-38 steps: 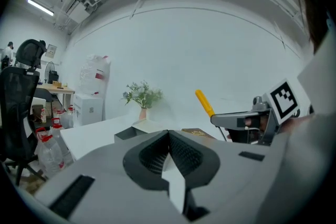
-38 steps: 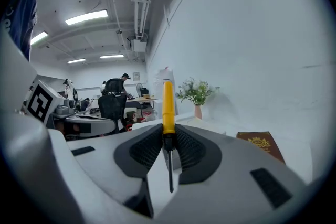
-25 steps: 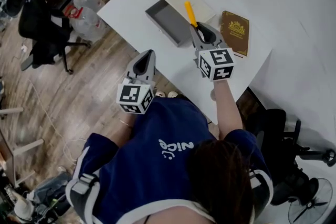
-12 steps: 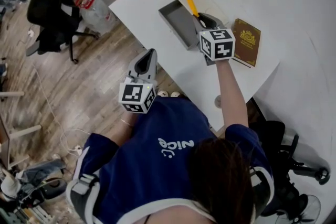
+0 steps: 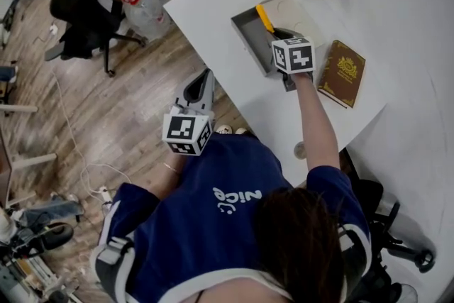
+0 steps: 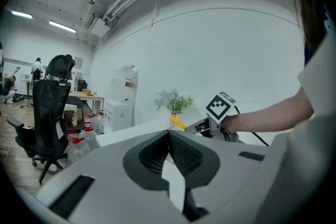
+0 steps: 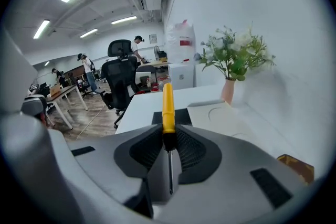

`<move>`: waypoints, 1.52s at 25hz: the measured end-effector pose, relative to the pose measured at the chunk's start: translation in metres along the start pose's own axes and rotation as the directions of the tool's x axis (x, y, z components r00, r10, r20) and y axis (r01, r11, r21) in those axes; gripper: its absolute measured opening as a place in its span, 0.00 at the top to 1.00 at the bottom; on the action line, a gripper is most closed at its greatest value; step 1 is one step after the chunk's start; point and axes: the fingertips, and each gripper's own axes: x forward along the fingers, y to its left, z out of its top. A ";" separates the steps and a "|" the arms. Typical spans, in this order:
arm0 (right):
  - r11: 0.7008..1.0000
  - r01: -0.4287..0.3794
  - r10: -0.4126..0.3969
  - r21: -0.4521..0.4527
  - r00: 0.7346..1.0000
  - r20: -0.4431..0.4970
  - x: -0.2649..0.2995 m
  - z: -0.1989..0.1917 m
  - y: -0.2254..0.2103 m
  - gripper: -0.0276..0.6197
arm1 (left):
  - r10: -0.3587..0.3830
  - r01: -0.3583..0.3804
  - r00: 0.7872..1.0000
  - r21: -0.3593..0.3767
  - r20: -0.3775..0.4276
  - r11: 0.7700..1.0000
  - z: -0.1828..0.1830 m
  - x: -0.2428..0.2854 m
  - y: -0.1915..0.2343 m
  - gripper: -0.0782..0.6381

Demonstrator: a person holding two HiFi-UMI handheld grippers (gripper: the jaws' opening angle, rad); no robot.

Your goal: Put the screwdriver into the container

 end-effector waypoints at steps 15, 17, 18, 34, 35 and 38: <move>0.996 0.069 -0.055 0.053 0.971 -0.231 0.067 -0.049 -0.018 0.82 | 0.123 -0.126 0.991 -0.060 -0.051 0.990 -0.011 -0.010 0.047 0.87; 0.998 0.059 -0.047 0.039 0.966 -0.254 0.074 -0.050 -0.015 0.82 | 0.138 -0.142 0.989 -0.064 -0.057 0.988 -0.012 -0.011 0.052 0.87; 0.998 0.056 -0.046 0.027 0.962 -0.269 0.078 -0.051 -0.015 0.82 | 0.142 -0.145 0.988 -0.064 -0.060 0.987 -0.013 -0.011 0.053 0.87; 0.998 0.062 -0.050 0.021 0.930 -0.365 0.112 -0.077 -0.012 0.82 | 0.098 -0.115 0.982 -0.094 -0.162 0.989 -0.034 -0.004 0.054 0.87; 0.998 0.063 -0.049 0.025 0.931 -0.363 0.113 -0.076 -0.012 0.82 | 0.099 -0.116 0.980 -0.094 -0.170 0.989 -0.035 -0.004 0.054 0.87; 0.997 0.066 -0.049 0.033 0.926 -0.375 0.115 -0.079 -0.013 0.81 | 0.111 -0.132 0.973 -0.090 -0.202 0.987 -0.042 -0.004 0.055 0.87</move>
